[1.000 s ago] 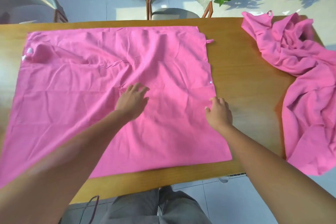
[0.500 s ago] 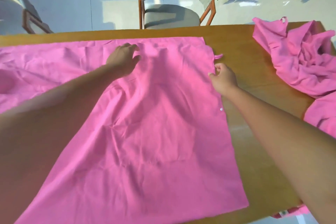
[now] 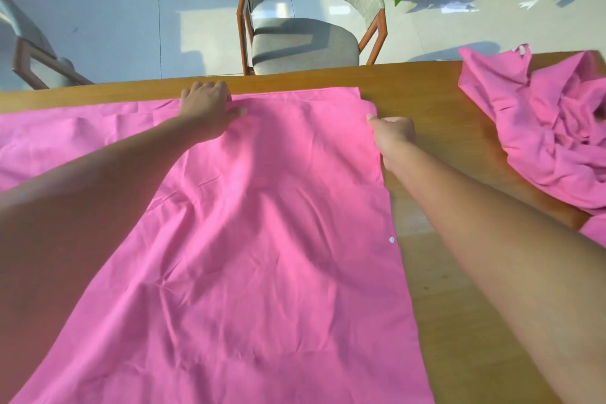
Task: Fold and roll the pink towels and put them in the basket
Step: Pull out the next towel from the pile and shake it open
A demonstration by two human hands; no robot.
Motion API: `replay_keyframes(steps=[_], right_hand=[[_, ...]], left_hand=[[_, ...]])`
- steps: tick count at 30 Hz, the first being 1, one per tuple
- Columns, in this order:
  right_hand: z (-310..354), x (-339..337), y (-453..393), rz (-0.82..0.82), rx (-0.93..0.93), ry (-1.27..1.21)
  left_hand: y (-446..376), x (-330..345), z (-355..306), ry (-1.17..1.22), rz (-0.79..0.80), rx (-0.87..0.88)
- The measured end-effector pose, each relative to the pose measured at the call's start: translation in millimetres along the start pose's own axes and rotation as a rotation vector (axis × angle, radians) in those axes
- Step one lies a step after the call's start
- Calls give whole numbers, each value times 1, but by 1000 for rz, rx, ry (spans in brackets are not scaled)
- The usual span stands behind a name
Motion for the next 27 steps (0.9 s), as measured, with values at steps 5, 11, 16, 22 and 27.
replay_keyframes(steps=[5, 11, 16, 22, 27], right_hand=[[20, -4, 1, -24, -95, -13], [43, -13, 8, -136, -229, -18], [53, -1, 1, -119, -242, 30], [62, 14, -12, -109, -256, 150], [72, 24, -18, -102, -285, 329]], left_hand=[[-2, -9, -1, 138, 2, 65], [-2, -11, 8, 181, -9, 75], [-9, -10, 16, 152, -44, 28], [-22, -4, 23, 84, -59, -31], [-32, -2, 28, 17, -63, -74]])
Point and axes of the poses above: each hand's wrist, its own y-axis away from the middle knuckle, its own x-axis out of the palm, z = x × y, the point moved 10 cm from there along -y, towards the middle knuckle, and after that the axes turned 5 degrees about y, right-handed, at the moved point
